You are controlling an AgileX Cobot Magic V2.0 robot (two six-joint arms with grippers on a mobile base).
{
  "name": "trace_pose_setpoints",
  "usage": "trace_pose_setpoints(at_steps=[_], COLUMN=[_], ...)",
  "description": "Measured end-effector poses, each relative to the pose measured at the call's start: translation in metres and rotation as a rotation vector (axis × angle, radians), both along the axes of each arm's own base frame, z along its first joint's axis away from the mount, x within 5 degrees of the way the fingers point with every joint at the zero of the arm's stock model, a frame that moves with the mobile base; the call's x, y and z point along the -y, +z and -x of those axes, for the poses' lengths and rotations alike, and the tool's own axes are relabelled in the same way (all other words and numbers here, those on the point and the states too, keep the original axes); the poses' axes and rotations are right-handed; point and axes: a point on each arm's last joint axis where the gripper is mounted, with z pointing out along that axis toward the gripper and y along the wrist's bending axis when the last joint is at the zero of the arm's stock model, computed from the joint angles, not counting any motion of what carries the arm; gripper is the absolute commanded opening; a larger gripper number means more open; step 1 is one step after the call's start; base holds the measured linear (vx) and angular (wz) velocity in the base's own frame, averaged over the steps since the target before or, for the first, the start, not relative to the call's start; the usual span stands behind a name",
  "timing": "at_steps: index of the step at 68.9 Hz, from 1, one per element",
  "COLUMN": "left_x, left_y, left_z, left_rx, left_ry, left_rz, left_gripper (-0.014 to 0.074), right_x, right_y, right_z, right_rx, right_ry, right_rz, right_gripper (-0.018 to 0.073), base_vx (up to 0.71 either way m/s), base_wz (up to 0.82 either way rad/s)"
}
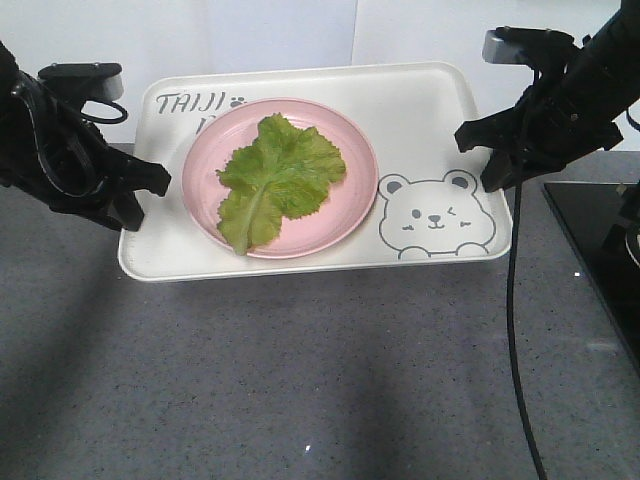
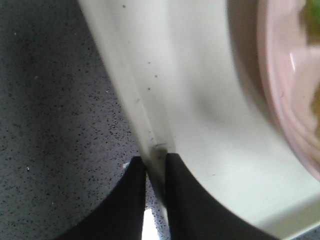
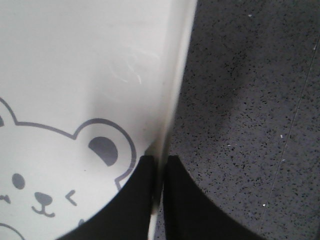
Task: Transfer vegetables to tray and serve
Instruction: 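Lower the tray with both grippers onto the counter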
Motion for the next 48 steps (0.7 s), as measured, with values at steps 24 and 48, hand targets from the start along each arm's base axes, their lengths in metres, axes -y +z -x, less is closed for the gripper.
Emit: trace_pose_setpoints(at_steps=[24, 48], left_x=[0.0, 0.004], left_y=[-0.016, -0.064], left_z=[-0.013, -0.037], left_rx=[-0.012, -0.121], left_ry=[0.005, -0.009], left_rz=[-0.033, -0.074], left_gripper=[-0.0006, -0.0006], right_x=[-0.001, -0.005], right_y=[-0.009, -0.066], right_z=[-0.006, -0.034], right_rx=[-0.019, -0.154], right_ry=[-0.001, -0.004], right_rz=[-0.007, 0.01], right_gripper=[-0.0005, -0.0005], base_vx=[0.0, 0.0], base_wz=[0.0, 0.0])
